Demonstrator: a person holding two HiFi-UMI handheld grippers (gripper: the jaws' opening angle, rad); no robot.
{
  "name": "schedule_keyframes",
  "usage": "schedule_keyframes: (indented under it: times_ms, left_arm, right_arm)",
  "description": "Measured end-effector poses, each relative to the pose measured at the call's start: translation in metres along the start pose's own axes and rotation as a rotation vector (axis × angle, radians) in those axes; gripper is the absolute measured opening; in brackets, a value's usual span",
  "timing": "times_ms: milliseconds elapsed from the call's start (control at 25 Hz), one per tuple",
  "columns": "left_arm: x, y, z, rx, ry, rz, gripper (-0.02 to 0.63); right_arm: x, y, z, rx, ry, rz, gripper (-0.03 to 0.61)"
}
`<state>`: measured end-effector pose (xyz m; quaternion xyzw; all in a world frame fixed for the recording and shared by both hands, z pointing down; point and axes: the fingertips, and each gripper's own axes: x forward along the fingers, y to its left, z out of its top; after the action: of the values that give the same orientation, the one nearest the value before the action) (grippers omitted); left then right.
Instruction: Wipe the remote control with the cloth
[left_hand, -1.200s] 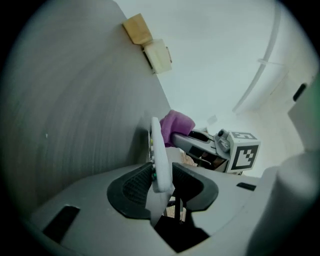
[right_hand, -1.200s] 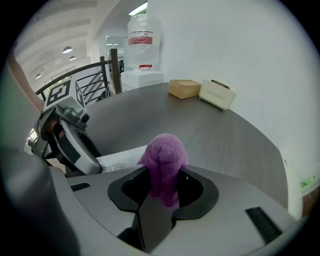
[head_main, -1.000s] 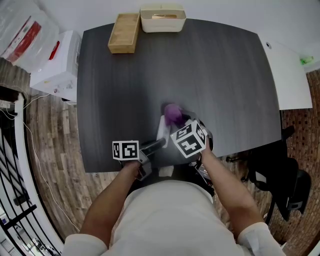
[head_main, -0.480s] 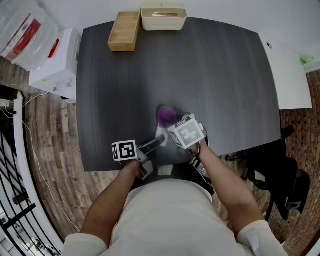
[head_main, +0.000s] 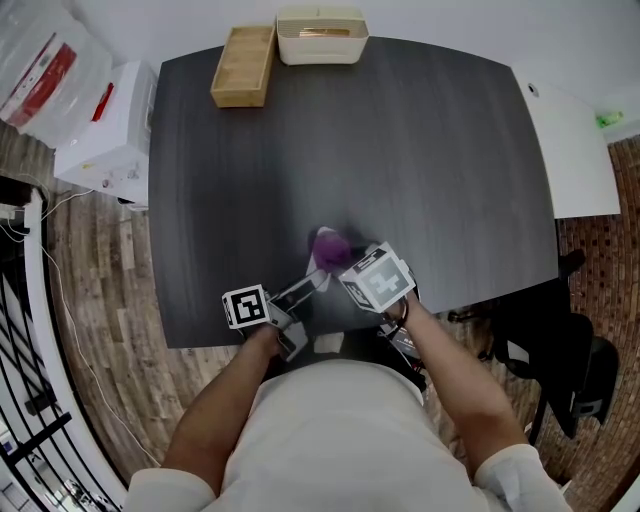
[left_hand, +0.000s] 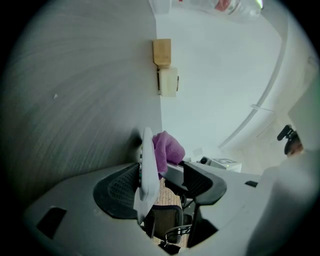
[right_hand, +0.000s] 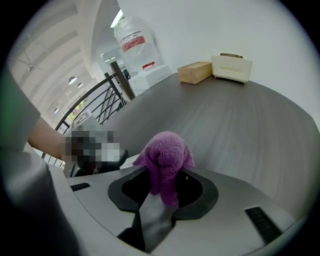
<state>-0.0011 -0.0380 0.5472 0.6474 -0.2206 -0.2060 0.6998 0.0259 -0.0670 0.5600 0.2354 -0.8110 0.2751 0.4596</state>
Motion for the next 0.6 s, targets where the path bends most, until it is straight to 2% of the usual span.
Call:
schedule_keyframes:
  times_ms: [280,520,600]
  left_arm:
    - [0.004,-0.002,0.004,-0.017,-0.007,0.001,0.265]
    - [0.005,-0.002,-0.003,0.038,0.068,0.000,0.265]
    - [0.004,-0.002,-0.003,0.006,0.065,-0.012,0.265]
  right_arm:
    - [-0.006,0.029,-0.013,-0.088,0.030,0.078,0.133]
    - [-0.015,0.036,-0.026,-0.017,0.031,0.172,0.133]
    - [-0.017,0.039,-0.031,-0.014,0.034,0.201,0.132]
